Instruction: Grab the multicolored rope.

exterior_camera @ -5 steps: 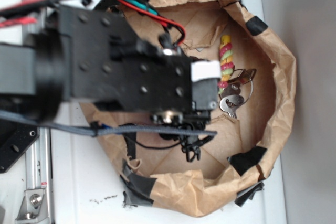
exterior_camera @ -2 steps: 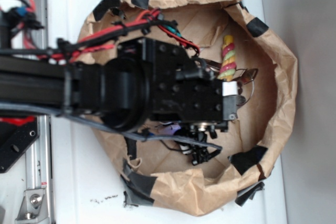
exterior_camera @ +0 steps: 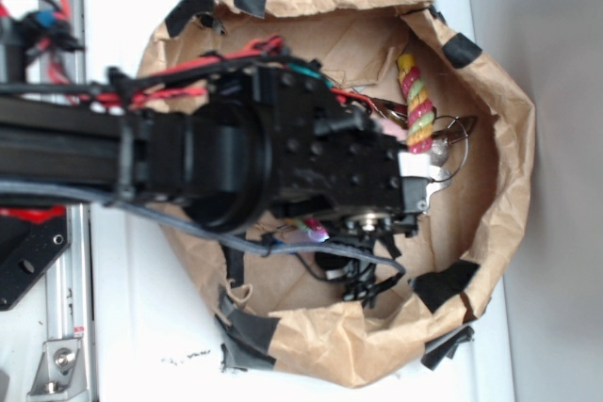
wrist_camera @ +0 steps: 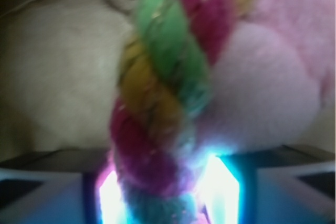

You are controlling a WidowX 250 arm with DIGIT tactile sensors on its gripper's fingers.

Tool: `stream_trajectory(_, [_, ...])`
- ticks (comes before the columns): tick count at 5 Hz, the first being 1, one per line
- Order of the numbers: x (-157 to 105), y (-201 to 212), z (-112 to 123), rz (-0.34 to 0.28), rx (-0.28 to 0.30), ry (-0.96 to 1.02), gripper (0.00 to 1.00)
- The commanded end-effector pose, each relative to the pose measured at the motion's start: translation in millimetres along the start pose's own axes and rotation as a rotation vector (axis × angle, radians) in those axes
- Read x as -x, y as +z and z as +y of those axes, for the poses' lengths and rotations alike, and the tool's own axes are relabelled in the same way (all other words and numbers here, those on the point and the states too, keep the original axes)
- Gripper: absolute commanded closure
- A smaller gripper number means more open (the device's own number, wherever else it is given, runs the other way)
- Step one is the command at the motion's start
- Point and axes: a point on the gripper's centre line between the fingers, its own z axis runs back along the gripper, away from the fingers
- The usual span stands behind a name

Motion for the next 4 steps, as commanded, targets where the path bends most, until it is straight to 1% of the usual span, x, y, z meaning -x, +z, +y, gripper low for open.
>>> stream_trajectory(1, [2.8,68.6,-11.6,-0.174,0.014,-0.121,1.0])
stream_trajectory(2, [-0.5,121.1,10.0,-0.285,-0.055,-0.16,1.0])
stream_trajectory(3, [-0.9,175.2,34.0,-0.292,-0.081,-0.173,1.0])
stream_trajectory(4, [3.1,192.2,31.7,-0.203,-0.048,-0.201,1.0])
